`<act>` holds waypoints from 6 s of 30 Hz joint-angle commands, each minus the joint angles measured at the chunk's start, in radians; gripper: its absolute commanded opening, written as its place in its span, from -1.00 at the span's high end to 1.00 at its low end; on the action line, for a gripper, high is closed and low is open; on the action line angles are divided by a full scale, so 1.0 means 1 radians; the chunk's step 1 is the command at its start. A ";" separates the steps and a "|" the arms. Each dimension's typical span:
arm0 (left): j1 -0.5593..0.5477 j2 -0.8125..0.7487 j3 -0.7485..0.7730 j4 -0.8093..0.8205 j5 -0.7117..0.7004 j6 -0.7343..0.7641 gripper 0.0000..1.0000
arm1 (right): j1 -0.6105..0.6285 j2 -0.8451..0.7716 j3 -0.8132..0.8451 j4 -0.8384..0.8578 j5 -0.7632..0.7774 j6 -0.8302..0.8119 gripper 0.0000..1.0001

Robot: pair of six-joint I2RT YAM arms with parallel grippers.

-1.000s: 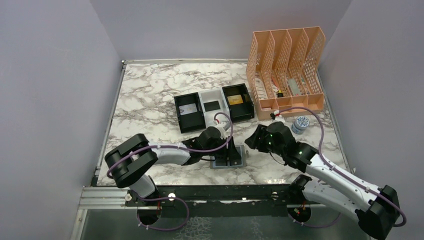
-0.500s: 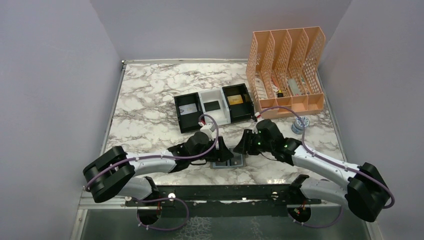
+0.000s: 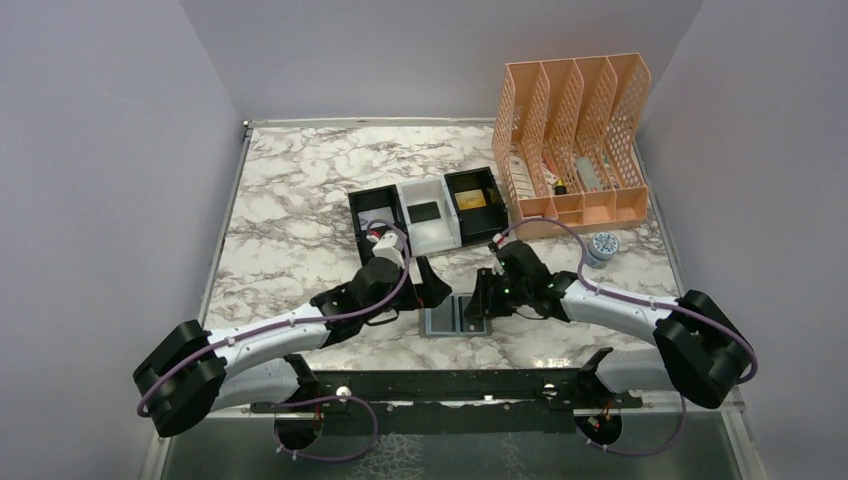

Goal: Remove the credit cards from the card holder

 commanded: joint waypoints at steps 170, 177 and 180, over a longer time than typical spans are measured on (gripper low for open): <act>-0.046 0.433 0.058 0.265 0.229 -0.162 0.99 | 0.003 0.040 -0.105 0.009 0.163 0.119 0.55; -0.036 0.345 0.005 0.209 0.190 -0.160 1.00 | 0.003 0.020 -0.059 -0.047 0.215 0.071 0.54; -0.035 0.319 0.020 0.150 0.173 -0.141 1.00 | 0.003 0.004 -0.046 -0.047 0.203 0.057 0.54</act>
